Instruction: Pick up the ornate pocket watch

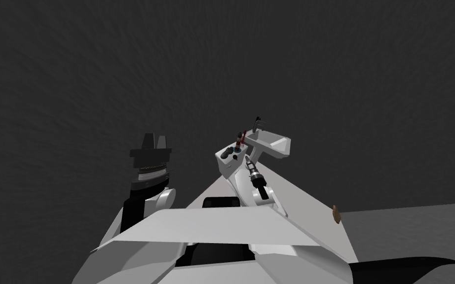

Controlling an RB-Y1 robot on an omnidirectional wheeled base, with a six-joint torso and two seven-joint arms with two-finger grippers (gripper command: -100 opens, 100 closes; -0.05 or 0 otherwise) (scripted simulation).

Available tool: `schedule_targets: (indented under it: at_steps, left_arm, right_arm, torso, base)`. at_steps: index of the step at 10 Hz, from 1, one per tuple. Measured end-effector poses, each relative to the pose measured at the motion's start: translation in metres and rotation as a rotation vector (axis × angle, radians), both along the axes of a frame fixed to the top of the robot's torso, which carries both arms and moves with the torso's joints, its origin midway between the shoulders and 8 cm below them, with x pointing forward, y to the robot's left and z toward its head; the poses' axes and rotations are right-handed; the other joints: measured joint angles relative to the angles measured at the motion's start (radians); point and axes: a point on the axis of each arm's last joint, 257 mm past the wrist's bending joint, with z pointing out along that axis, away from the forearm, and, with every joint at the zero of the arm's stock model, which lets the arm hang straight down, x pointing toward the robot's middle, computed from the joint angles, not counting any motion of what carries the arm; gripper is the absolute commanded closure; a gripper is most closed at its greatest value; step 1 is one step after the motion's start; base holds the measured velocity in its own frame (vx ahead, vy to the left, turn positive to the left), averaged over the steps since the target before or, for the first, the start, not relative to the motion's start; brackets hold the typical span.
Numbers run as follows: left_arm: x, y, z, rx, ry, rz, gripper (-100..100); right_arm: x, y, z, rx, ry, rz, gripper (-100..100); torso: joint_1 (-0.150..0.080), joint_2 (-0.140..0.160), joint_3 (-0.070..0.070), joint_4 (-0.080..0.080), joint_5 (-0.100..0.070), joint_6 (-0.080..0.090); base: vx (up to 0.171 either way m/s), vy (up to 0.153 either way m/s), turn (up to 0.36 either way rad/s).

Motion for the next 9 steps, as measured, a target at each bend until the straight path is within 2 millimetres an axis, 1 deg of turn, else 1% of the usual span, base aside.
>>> schedule_targets:
  at_steps: [1,2,4,5,6,7,8,9]
  left_arm:
    - [0.000,0.000,0.000,0.000,0.000,0.000,0]
    - [0.000,0.000,0.000,0.000,0.000,0.000,0]
    - [0.000,0.000,0.000,0.000,0.000,0.000,0]
    - [0.000,0.000,0.000,0.000,0.000,0.000,0]
    - [0.000,0.000,0.000,0.000,0.000,0.000,0]
    - [0.000,0.000,0.000,0.000,0.000,0.000,0]
    - [0.000,0.000,0.000,0.000,0.000,0.000,0]
    - [0.000,0.000,0.000,0.000,0.000,0.000,0]
  right_arm:
    - [-0.003,0.000,-0.016,-0.030,0.039,-0.003,-100]
    - [-0.002,0.003,-0.032,-0.064,0.081,-0.003,-100]
    - [-0.003,0.002,-0.065,-0.122,0.161,-0.015,-100]
    - [-0.008,0.000,-0.077,-0.144,0.193,-0.021,-100]
    - [-0.011,0.003,-0.093,-0.179,0.235,-0.021,-100]
    - [-0.012,0.001,-0.103,-0.204,0.265,-0.027,-100]
    - [-0.015,0.003,-0.119,-0.238,0.308,-0.030,-100]
    - [-0.019,0.000,-0.130,-0.266,0.339,-0.035,-100]
  torso:
    - [0.000,-0.001,0.000,0.000,0.000,0.000]
    - [-0.001,0.000,0.000,0.000,0.000,-0.001]
    - [0.000,0.000,0.000,0.000,0.000,0.000]
    - [0.000,0.000,0.000,0.000,0.000,0.000]
    - [0.000,-0.002,-0.001,0.000,0.000,-0.001]
    - [0.000,-0.002,-0.001,0.000,0.000,0.000]
    - [0.000,-0.003,-0.002,-0.001,0.000,-0.001]
    - [0.000,-0.002,-0.001,0.000,0.000,0.000]
  base:
    - [-0.022,-0.038,0.202]
    - [-0.024,-0.027,0.086]
    - [-0.022,-0.025,0.076]
    - [0.005,-0.030,0.223]
    - [-0.007,-0.019,0.091]
    - [0.024,-0.035,0.218]
    - [-0.001,-0.017,0.076]
    - [0.028,-0.020,0.210]
